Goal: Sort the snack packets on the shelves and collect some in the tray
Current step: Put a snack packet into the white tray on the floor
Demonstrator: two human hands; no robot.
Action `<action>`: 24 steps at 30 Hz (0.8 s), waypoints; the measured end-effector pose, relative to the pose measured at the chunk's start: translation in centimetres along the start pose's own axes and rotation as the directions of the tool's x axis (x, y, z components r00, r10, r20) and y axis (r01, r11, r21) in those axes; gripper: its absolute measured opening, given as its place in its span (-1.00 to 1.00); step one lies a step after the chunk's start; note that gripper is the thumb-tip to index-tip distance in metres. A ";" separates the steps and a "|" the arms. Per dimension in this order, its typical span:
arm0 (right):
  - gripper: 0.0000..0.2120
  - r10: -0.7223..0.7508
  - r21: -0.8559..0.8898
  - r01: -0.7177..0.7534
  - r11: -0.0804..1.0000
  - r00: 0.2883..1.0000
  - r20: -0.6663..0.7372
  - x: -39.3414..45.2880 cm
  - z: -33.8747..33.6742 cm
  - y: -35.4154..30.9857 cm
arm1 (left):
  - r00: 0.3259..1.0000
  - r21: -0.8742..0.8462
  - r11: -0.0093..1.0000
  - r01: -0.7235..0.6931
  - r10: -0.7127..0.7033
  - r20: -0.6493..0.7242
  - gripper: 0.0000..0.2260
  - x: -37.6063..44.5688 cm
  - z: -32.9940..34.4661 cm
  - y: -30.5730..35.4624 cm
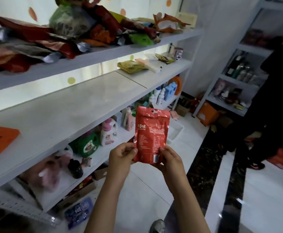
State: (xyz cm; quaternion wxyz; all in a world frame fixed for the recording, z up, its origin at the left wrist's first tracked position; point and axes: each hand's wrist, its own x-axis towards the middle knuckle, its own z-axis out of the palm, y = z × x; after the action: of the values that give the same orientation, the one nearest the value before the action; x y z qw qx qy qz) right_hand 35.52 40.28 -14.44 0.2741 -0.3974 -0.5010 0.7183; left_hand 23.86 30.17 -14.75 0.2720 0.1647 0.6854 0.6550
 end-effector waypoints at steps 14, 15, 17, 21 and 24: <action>-0.73 0.002 0.153 0.041 0.987 0.962 -0.273 7.4 -13.8 -5.1 | 0.958 0.005 0.997 0.076 -0.074 0.276 -0.85 6.4 17.7 1.2; -0.74 0.000 0.171 0.051 0.984 0.958 -0.285 8.4 -15.1 -5.9 | 0.951 0.002 0.997 0.082 -0.079 0.298 -0.86 7.3 19.5 1.5; -0.76 -0.001 0.207 0.067 0.976 0.953 -0.302 10.4 -17.3 -7.3 | 0.937 0.005 0.996 0.092 -0.088 0.338 -0.86 8.9 22.7 2.4; -0.77 -0.043 0.230 0.122 0.965 0.946 -0.321 15.2 -21.9 -10.4 | 0.923 0.010 0.999 0.032 -0.033 0.384 -0.84 12.6 29.4 3.9; -0.77 -0.059 0.249 0.152 0.956 0.937 -0.346 18.3 -24.0 -11.7 | 0.925 -0.031 0.999 0.023 -0.009 0.380 -0.86 14.5 33.2 4.4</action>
State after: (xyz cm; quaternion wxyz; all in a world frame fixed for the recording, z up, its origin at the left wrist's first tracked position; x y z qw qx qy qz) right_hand 46.02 70.92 -13.28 0.4456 -0.4444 -0.3645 0.6864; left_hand 31.21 65.85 -12.50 0.4076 0.2778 0.6097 0.6205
